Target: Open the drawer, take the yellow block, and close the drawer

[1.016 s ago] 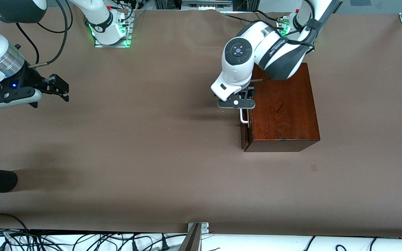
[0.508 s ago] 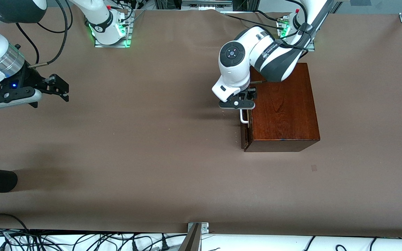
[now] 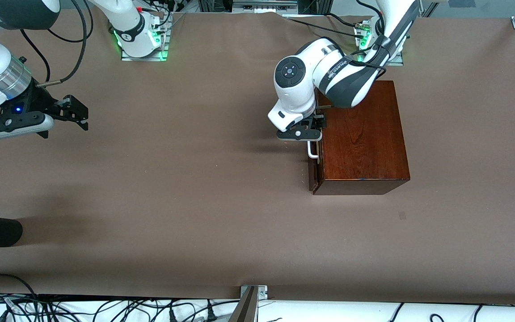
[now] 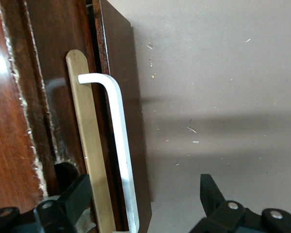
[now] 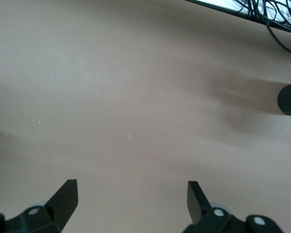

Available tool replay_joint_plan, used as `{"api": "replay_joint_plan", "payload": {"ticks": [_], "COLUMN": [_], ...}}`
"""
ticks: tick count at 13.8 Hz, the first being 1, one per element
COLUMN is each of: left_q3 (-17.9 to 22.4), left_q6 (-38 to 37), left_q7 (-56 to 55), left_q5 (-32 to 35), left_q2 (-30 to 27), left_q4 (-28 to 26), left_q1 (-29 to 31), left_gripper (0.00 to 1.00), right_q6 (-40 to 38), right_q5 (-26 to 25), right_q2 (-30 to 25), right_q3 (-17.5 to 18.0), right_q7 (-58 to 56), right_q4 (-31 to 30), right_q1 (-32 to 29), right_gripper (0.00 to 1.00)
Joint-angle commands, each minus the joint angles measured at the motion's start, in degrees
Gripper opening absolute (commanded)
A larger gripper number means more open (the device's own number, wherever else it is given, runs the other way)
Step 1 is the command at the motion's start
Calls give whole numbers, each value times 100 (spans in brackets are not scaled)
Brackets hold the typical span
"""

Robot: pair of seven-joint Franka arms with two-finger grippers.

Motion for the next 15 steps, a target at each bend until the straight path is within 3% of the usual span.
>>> {"api": "replay_joint_plan", "payload": {"ticks": [1,15], "left_q3": [-13,-4], "left_q6": [53,545], "left_q7": [-142,-292], "left_q5": [211,229], "left_q2": [94,446], "left_q4": [-2,-2], "left_q1": [-27,-194], "left_gripper": [100,100], "right_q6": [-52,-78], "right_q5": [80,80], "right_q2": [14,14], "right_q3": [13,13], "right_q7": [28,28], "right_q4": [76,76], "right_q1": [-25,-34], "right_gripper": [100,100]}}
